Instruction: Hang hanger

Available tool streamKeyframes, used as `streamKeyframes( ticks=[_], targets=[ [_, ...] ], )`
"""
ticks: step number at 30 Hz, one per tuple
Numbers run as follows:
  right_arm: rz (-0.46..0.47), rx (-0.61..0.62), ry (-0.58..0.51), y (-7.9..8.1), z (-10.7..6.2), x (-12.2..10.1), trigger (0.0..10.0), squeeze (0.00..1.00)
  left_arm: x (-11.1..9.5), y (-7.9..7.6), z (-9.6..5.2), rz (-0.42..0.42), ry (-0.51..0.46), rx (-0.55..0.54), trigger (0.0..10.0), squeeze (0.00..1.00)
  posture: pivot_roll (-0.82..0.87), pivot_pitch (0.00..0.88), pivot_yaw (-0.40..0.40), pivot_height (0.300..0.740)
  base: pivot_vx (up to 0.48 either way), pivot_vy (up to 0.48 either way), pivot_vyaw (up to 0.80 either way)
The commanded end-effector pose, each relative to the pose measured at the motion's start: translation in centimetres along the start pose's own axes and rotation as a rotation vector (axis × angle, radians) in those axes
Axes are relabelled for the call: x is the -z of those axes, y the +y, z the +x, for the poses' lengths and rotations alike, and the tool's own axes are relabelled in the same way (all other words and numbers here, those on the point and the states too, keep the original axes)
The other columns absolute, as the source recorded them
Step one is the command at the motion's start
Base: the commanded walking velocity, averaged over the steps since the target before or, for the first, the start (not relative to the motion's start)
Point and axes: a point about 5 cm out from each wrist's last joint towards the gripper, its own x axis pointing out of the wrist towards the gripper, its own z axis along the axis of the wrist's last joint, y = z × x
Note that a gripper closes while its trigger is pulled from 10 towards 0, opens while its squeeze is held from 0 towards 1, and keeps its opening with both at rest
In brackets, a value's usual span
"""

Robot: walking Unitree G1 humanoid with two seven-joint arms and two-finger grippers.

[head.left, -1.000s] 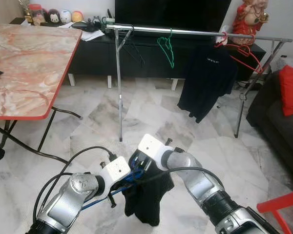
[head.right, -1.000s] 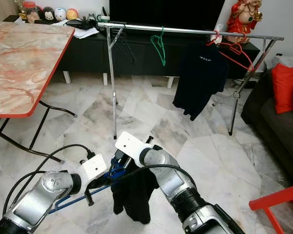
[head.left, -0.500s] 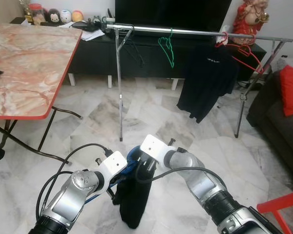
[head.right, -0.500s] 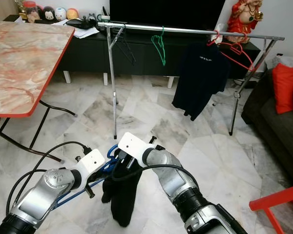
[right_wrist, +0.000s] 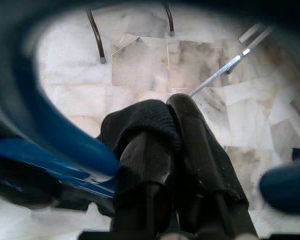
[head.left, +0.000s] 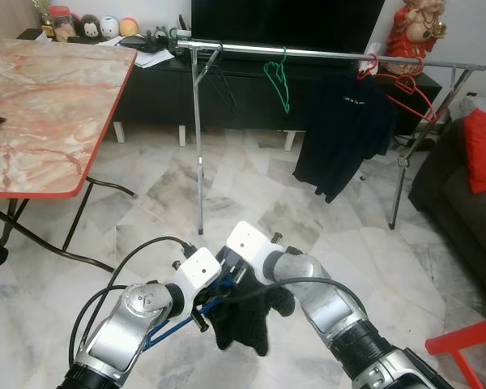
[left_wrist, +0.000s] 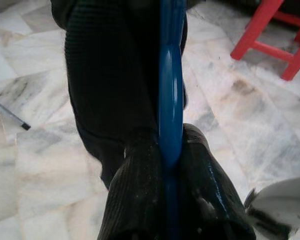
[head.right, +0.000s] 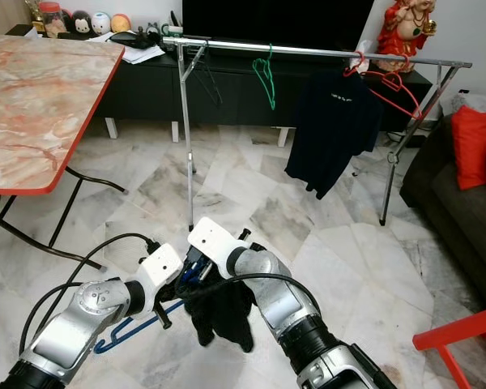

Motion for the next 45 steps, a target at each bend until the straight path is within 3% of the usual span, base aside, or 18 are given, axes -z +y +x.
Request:
streamKeyframes(
  ticks=[1, 4, 5, 12, 19, 26, 32, 37, 45],
  targets=[
    [0.0, -0.031, -0.075, 0.6, 0.1, -1.8, 10.0, 0.0, -1.4, -0.8, 0.6, -0.004, -0.073, 0.033, 10.0, 0.0, 0.02, 0.0, -0.148, 0.74, 0.0, 0.0, 0.0],
    [0.023, 0.023, -0.052, 0.1, 0.0, -1.4, 10.0, 0.0, -1.0, -0.7, 0.7, -0.012, -0.049, -0.006, 10.0, 0.0, 0.02, 0.0, -0.149, 0.74, 0.0, 0.0, 0.0],
    [0.051, 0.093, -0.03, -0.9, -0.2, -0.9, 10.0, 0.0, -0.6, -0.7, 0.5, -0.014, -0.025, -0.006, 10.0, 0.0, 0.02, 0.0, -0.148, 0.74, 0.0, 0.0, 0.0],
    [0.069, 0.255, 0.067, -4.0, -1.0, 1.5, 10.0, 0.0, 0.4, -0.4, -0.4, -0.008, 0.011, -0.016, 10.0, 0.0, 0.02, 0.0, -0.153, 0.74, 0.0, 0.0, 0.0],
    [0.097, 0.322, 0.094, -5.0, -1.3, 2.2, 10.0, 0.0, 0.3, 0.3, -0.8, -0.013, -0.002, -0.074, 10.0, 0.0, 0.02, 0.0, -0.154, 0.74, 0.0, 0.0, 0.0],
    [0.1, 0.225, 0.021, -3.3, -0.6, 1.1, 10.0, 0.0, 0.1, 0.7, -0.3, -0.031, -0.019, -0.121, 10.0, 0.0, 0.02, 0.0, -0.154, 0.74, 0.0, 0.0, 0.0],
    [0.08, 0.166, -0.02, -2.0, -0.1, 0.3, 10.0, 0.0, -0.5, -0.3, 0.2, -0.042, -0.061, -0.042, 10.0, 0.0, 0.02, 0.0, -0.154, 0.74, 0.0, 0.0, 0.0],
    [0.063, 0.148, -0.048, -2.0, 0.1, -0.2, 10.0, 0.0, -0.5, -1.3, 0.1, -0.064, -0.086, 0.045, 10.0, 0.0, 0.02, 0.0, -0.155, 0.74, 0.0, 0.0, 0.0],
    [0.067, 0.168, -0.04, -2.5, 0.1, -0.2, 10.0, 0.0, -0.8, -1.2, 0.3, -0.089, -0.113, 0.024, 10.0, 0.0, 0.02, 0.0, -0.156, 0.74, 0.0, 0.0, 0.0]
  ],
)
